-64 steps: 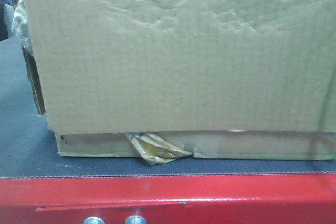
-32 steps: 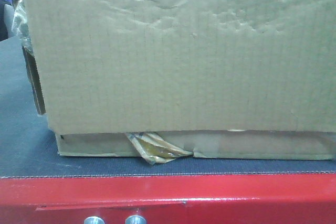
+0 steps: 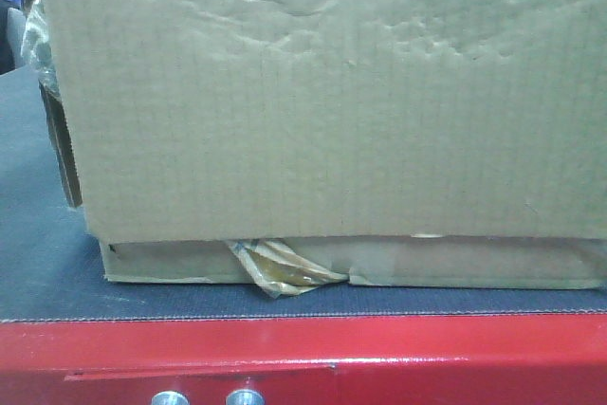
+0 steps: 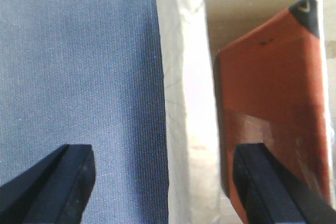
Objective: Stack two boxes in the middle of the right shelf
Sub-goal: 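Lift the plain box with both grippers off the table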
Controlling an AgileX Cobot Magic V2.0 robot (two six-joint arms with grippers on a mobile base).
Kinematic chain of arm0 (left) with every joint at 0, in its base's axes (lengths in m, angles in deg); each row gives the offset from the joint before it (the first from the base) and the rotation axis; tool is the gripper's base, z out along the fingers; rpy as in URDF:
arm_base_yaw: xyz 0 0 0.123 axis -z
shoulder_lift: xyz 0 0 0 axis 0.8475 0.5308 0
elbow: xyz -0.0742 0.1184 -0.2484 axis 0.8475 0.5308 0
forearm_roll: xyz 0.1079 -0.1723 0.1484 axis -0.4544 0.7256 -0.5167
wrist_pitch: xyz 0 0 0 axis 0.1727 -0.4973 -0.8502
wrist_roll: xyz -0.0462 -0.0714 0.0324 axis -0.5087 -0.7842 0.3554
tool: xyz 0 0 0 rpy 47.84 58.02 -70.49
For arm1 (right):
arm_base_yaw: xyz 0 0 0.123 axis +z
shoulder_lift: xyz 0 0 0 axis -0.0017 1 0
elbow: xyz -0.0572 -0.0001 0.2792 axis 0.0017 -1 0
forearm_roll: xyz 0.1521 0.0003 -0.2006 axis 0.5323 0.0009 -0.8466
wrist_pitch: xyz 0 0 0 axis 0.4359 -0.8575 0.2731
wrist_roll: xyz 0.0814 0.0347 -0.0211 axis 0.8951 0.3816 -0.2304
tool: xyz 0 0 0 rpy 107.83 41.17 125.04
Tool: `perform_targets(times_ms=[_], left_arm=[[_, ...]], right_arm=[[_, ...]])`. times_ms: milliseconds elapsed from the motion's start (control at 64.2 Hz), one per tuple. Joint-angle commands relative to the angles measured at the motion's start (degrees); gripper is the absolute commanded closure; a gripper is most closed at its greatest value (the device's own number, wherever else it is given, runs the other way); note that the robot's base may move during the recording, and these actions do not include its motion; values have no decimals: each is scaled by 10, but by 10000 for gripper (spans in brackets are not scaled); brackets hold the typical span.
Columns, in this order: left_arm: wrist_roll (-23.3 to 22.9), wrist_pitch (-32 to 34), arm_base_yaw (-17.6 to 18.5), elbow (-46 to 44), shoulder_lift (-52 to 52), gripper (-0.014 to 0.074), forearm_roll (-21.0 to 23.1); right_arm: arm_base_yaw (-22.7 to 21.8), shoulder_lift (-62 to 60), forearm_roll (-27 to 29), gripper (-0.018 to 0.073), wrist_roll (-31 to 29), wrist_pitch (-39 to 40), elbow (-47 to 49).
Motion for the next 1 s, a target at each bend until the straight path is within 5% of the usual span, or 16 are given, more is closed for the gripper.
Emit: perform_targets(times_ms=[0,981], left_arm=[[-1,2,-2,0,-3,155,-1],[-1,2,-2,0,-3,155,-1]], right_arm=[[-10,-2,-3,252,-1,2,-2],[-11,-15,-6,266,-8,2,-2]])
